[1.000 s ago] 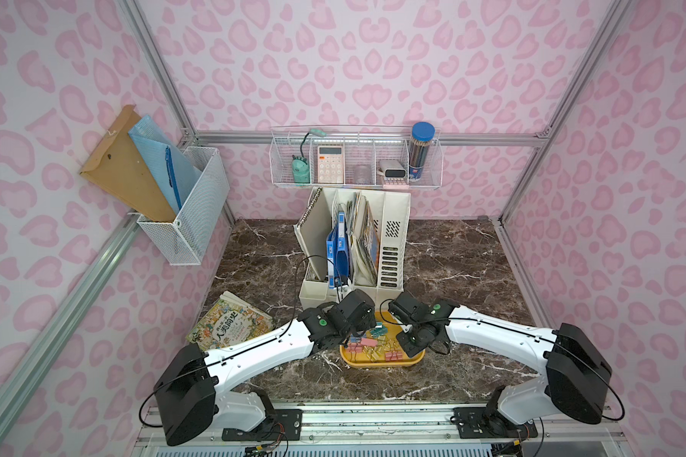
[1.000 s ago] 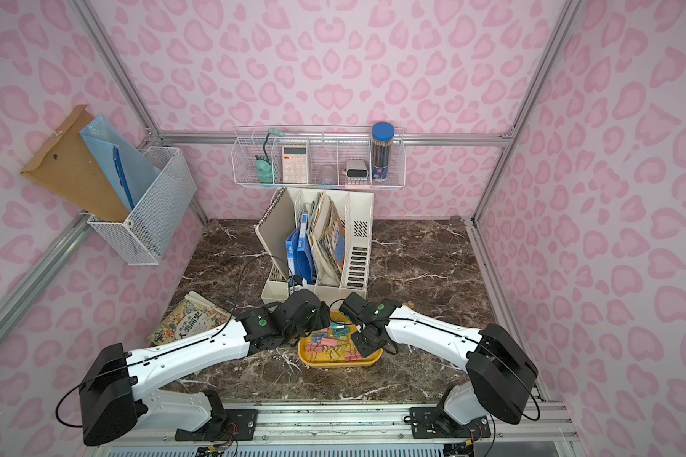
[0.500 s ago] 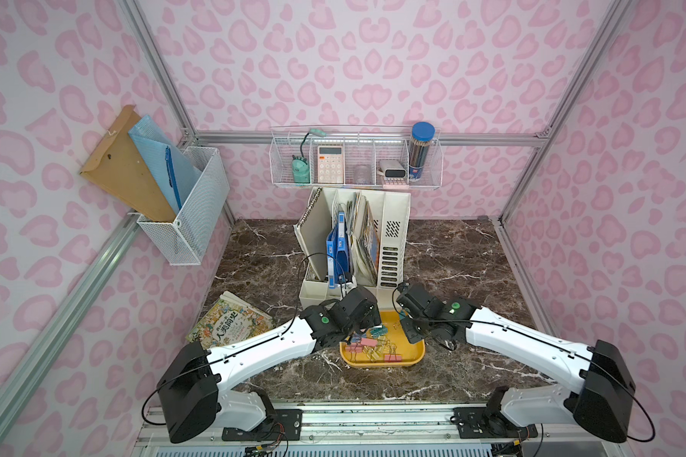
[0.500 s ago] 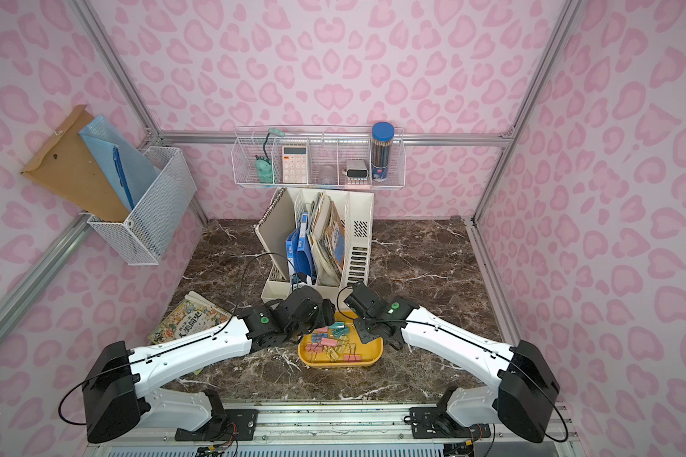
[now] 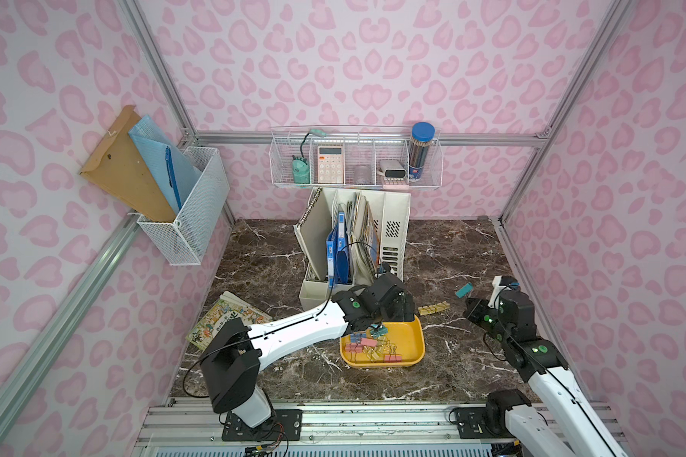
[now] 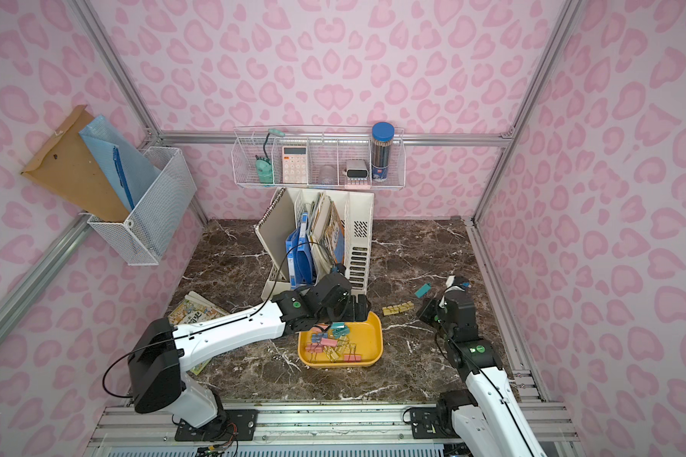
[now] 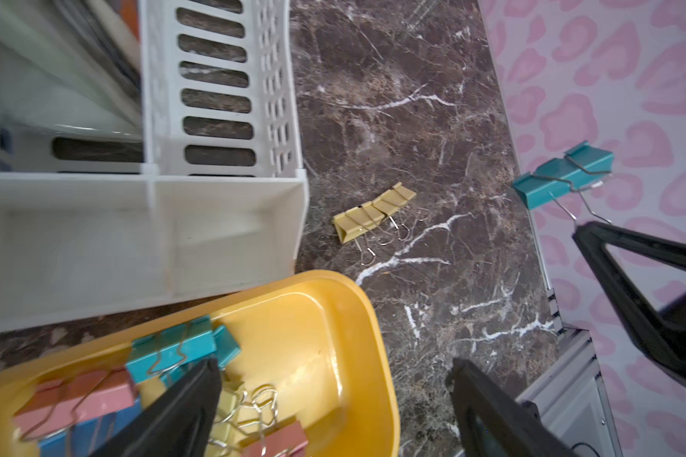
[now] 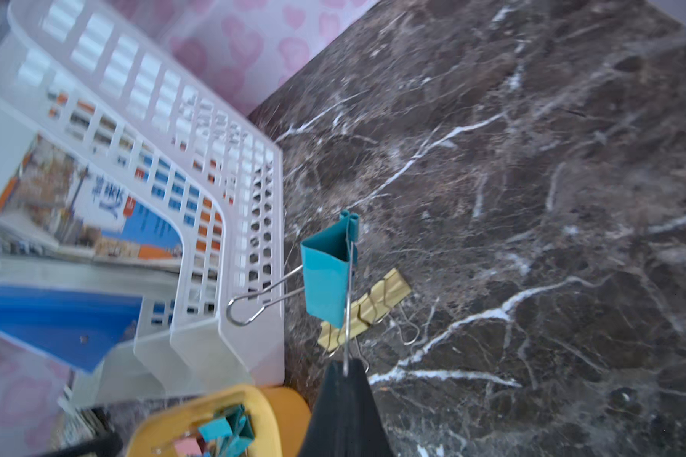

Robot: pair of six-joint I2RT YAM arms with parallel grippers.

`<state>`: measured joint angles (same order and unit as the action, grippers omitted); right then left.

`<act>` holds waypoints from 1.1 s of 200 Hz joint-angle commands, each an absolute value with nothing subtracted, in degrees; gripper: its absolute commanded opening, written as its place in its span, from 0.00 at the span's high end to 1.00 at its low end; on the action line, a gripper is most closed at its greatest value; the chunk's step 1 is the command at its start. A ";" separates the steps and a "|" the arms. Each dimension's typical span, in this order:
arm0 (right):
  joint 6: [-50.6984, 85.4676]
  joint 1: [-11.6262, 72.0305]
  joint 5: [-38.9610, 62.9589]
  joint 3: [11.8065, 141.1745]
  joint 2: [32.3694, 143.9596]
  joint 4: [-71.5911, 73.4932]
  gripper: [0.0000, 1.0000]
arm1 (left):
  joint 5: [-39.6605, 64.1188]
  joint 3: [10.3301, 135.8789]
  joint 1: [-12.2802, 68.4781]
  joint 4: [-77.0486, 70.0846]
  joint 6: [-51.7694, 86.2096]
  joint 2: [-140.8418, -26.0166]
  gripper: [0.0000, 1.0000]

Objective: Take out the binder clips from the storage box
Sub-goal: Place the binder clip at the center of the board.

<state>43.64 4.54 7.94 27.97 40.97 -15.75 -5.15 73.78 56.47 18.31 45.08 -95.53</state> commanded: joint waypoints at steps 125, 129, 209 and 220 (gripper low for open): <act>58.11 -14.95 38.52 15.12 68.27 21.80 1.00 | 0.09 86.23 58.19 22.94 42.01 -105.56 0.01; 58.10 -14.96 38.43 15.19 68.95 21.80 1.00 | 0.01 86.22 58.18 22.94 42.08 -105.56 0.01; 58.44 -15.36 36.92 13.02 75.41 25.03 1.00 | 0.20 85.32 57.92 22.24 42.45 -104.95 0.00; 58.39 -15.29 37.27 13.14 75.79 24.90 0.95 | 0.10 85.19 57.92 22.15 42.54 -104.89 0.01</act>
